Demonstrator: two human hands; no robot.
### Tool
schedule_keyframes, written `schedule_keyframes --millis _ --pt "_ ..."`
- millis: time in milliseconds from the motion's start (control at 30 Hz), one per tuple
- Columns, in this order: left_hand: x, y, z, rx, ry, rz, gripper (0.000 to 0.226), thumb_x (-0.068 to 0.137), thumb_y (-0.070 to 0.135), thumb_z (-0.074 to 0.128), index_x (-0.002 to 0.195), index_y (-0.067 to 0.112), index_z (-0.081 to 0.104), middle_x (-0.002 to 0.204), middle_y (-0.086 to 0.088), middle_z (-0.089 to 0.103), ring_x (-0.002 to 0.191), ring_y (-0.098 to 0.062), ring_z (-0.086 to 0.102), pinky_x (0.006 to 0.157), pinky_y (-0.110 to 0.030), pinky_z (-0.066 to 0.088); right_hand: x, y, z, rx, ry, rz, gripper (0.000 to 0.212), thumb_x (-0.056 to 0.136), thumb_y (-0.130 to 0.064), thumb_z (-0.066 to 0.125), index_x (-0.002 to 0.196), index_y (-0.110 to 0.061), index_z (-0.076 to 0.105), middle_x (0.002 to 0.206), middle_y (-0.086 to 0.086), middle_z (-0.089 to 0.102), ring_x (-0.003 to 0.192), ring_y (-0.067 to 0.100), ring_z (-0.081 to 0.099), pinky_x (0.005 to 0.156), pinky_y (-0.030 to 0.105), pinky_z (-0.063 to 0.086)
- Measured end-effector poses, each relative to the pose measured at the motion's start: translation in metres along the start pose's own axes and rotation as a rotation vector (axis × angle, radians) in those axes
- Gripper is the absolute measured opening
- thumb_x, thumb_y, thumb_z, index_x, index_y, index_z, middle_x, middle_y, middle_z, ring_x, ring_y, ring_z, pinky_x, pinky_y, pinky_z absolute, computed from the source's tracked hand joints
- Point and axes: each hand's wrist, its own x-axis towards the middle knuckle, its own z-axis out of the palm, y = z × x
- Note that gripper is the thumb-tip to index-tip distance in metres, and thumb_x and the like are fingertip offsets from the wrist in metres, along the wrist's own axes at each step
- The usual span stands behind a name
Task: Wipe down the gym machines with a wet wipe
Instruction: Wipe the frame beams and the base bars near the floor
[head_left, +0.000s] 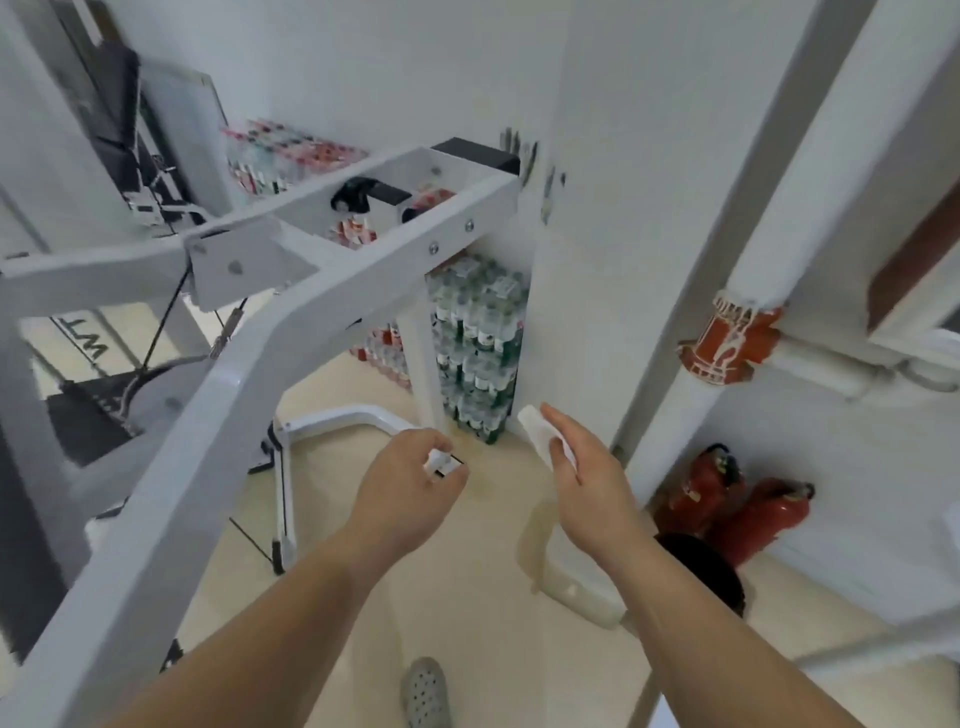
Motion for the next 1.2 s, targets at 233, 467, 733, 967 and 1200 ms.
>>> schedule_keyframes --millis 233,467,733,967,1200 --pt "0.164 -0.015 -0.057 0.038 0.081 0.014 0.033 0.092 0.039 0.067 0.121 0.026 0.06 0.127 0.009 0.055 0.12 -0.015 0.051 0.098 -0.03 0.04 0.165 -0.026 0.041 0.043 -0.019 0.033 0.04 0.109 -0.02 0.041 0.146 -0.03 0.051 0.139 -0.02 0.05 0.126 -0.004 0.043 0.101 0.01 0.029" --pt "0.285 -0.024 -0.089 0.392 0.324 0.118 0.043 0.083 0.039 0.068 0.118 0.014 0.065 0.12 -0.005 0.064 0.105 -0.032 0.056 0.091 -0.043 0.045 0.333 -0.046 0.069 0.027 0.037 -0.113 0.04 0.109 -0.018 0.041 0.146 -0.026 0.052 0.146 -0.007 0.054 0.13 0.004 0.045 0.11 0.023 0.035" --pt "0.395 -0.004 -0.083 0.483 0.2 -0.047 0.047 0.096 0.047 0.052 0.137 0.024 0.055 0.137 -0.001 0.056 0.124 -0.027 0.046 0.106 -0.039 0.036 0.483 -0.039 0.112 -0.659 -0.353 -0.747 0.084 0.098 -0.069 0.001 0.158 -0.02 0.034 0.167 0.003 0.026 0.156 0.021 0.013 0.127 0.043 -0.004" --pt "0.471 0.025 -0.064 0.518 0.11 0.002 0.051 0.097 0.052 0.045 0.14 0.026 0.048 0.136 0.002 0.052 0.122 -0.024 0.044 0.104 -0.038 0.037 0.602 -0.016 0.049 -0.722 -0.302 -0.559 0.118 0.078 -0.086 -0.019 0.156 -0.018 0.038 0.165 0.003 0.032 0.155 0.02 0.019 0.128 0.042 0.004" --pt "0.527 0.038 -0.048 0.597 0.104 0.053 0.053 0.095 0.06 0.033 0.138 0.035 0.05 0.138 0.008 0.053 0.127 -0.02 0.043 0.106 -0.042 0.031 0.584 -0.002 0.049 -0.678 -0.39 -0.671 0.1 0.091 -0.08 -0.002 0.159 -0.014 0.029 0.167 0.005 0.026 0.157 0.021 0.011 0.127 0.045 0.003"
